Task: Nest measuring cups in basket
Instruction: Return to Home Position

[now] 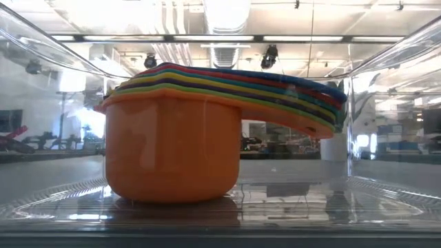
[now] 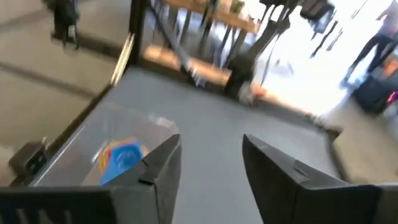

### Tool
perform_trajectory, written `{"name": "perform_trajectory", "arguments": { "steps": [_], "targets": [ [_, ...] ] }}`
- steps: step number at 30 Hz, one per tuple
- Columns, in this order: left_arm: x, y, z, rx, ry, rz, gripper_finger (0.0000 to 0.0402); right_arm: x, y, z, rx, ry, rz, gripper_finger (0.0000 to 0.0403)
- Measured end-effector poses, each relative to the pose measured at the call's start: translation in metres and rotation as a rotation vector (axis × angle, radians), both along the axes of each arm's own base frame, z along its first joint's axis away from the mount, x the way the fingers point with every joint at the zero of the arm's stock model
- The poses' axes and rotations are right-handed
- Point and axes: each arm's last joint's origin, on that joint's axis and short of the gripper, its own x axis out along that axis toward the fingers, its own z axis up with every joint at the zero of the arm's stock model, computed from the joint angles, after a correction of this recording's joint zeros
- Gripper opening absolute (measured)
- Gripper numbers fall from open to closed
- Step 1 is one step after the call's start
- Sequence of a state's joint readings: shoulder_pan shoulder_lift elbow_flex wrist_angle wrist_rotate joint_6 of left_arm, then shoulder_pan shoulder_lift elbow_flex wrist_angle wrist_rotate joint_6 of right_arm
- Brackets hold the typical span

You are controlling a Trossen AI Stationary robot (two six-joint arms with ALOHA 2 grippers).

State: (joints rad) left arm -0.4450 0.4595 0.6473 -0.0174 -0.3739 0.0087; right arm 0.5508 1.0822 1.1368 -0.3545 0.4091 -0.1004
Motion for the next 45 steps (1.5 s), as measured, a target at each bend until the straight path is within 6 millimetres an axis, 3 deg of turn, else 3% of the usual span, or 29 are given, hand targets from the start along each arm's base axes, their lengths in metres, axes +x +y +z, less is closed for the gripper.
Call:
{"name": "perform_trajectory", "arguments": {
  "steps": [4, 10, 17, 23, 38, 45],
  "targets": [
    [-0.017, 0.009, -0.003, -0.026, -0.005, 0.035, 0.0001, -0.035, -0.021, 0.002, 0.025, -0.168, 0.040, 0.0135],
    [-0.038, 0.021, -0.012, -0.008, -0.068, 0.095, 0.0000, -0.079, -0.045, -0.017, 0.098, -0.316, 0.121, 0.0090],
    [-0.056, 0.029, -0.042, -0.046, -0.084, 0.091, 0.0000, -0.121, -0.071, -0.032, 0.156, -0.462, 0.118, 0.0046],
    [-0.048, 0.027, -0.067, -0.024, -0.045, 0.120, 0.0000, -0.135, -0.080, -0.049, 0.127, -0.514, 0.119, 0.0028],
    [-0.020, 0.013, -0.127, -0.019, -0.014, 0.102, 0.0000, -0.163, -0.097, -0.093, 0.189, -0.669, 0.095, 0.0027],
    [-0.016, 0.008, -0.142, -0.026, 0.006, 0.000, 0.0000, -0.155, -0.092, -0.109, 0.169, -0.628, 0.118, 0.0027]
  ]
}}
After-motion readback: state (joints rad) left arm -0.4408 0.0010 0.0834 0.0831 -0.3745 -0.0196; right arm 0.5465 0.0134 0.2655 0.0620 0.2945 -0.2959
